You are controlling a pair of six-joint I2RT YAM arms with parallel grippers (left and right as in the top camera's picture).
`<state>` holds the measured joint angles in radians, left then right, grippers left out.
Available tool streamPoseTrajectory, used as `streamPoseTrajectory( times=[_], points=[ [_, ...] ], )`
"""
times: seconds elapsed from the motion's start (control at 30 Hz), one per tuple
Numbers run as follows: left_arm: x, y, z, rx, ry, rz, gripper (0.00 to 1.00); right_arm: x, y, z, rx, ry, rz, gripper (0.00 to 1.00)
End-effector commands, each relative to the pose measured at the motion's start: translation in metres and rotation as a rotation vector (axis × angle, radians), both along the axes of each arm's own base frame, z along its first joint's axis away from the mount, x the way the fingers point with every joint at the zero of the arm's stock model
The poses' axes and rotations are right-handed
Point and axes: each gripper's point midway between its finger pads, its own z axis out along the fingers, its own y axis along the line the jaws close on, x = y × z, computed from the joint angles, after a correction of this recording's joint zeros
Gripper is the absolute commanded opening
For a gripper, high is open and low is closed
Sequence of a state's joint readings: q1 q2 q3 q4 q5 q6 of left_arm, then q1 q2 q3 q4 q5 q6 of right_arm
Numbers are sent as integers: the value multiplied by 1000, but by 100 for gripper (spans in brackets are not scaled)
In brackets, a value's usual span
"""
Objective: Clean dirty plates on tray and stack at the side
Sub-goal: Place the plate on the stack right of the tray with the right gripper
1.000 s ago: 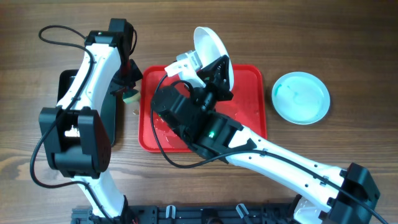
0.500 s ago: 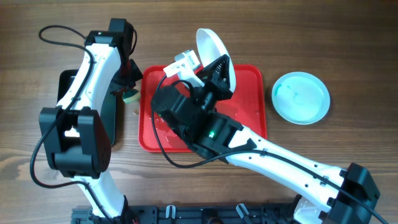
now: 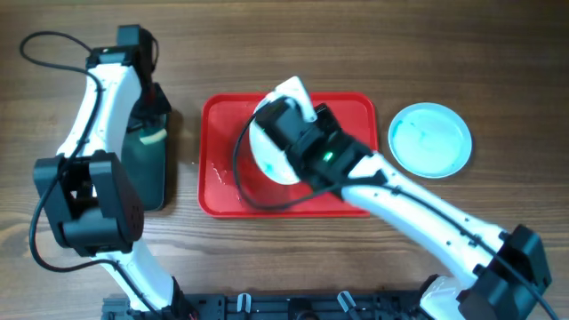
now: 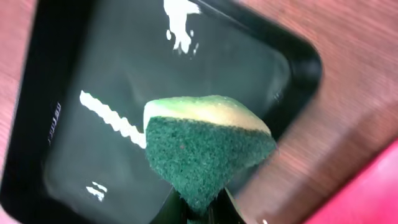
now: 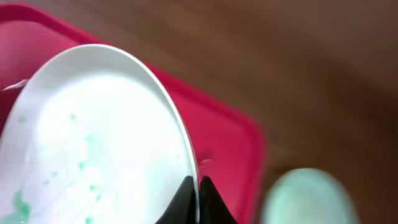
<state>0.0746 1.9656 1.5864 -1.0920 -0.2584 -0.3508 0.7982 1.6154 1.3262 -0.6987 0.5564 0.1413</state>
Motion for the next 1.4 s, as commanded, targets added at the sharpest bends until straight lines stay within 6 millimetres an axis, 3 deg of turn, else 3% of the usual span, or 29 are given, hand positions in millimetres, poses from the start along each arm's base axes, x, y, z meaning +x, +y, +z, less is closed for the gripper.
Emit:
streamPoseTrajectory(
  times=[0.0, 0.2, 0.27, 0.33, 0.4, 0.43, 0.53, 0.63, 0.8, 0.83, 0.9, 1.03, 1.17, 1.3, 1.37],
  points=[
    [-14, 29, -24, 23, 60, -44, 4, 1, 5, -11, 292, 193, 15, 4],
    [-37, 35, -63, 15, 98, -19, 4, 20, -26, -13, 481, 304, -23, 4],
    [-42, 34, -70, 14, 105, -20, 9, 25, -35, -13, 501, 310, -41, 4],
    [-45, 33, -73, 13, 112, -20, 37, 28, -43, -13, 513, 310, -60, 4],
    [-45, 33, -73, 13, 111, -20, 97, 32, -50, -12, 536, 314, -72, 4],
    [-44, 34, -73, 14, 109, -20, 100, 33, -52, -12, 551, 319, -74, 4],
    [-38, 35, -65, 18, 89, -20, 100, 37, -65, -10, 615, 341, -94, 4],
    [-24, 34, -33, 27, 30, -19, 100, 43, -98, -12, 681, 362, -223, 4],
    [-1, 7, 27, 15, -139, -82, 100, 35, -193, -28, 709, 405, -521, 4],
    [0, 1, 32, 13, -151, -95, 100, 32, -207, -31, 701, 407, -570, 4],
    [1, -14, 35, -7, -157, -128, 100, 18, -263, -39, 647, 395, -757, 4],
    [1, -40, 32, -61, -149, -184, 100, -14, -340, -49, 551, 370, -1004, 4],
    [1, -43, 32, -60, -149, -191, 100, -31, -367, -69, 495, 362, -1100, 4],
    [1, -43, 32, -60, -149, -191, 100, -30, -358, -92, 566, 372, -1097, 9],
    [1, -43, 32, -60, -149, -191, 100, -31, -350, -95, 595, 397, -1077, 27]
  ],
)
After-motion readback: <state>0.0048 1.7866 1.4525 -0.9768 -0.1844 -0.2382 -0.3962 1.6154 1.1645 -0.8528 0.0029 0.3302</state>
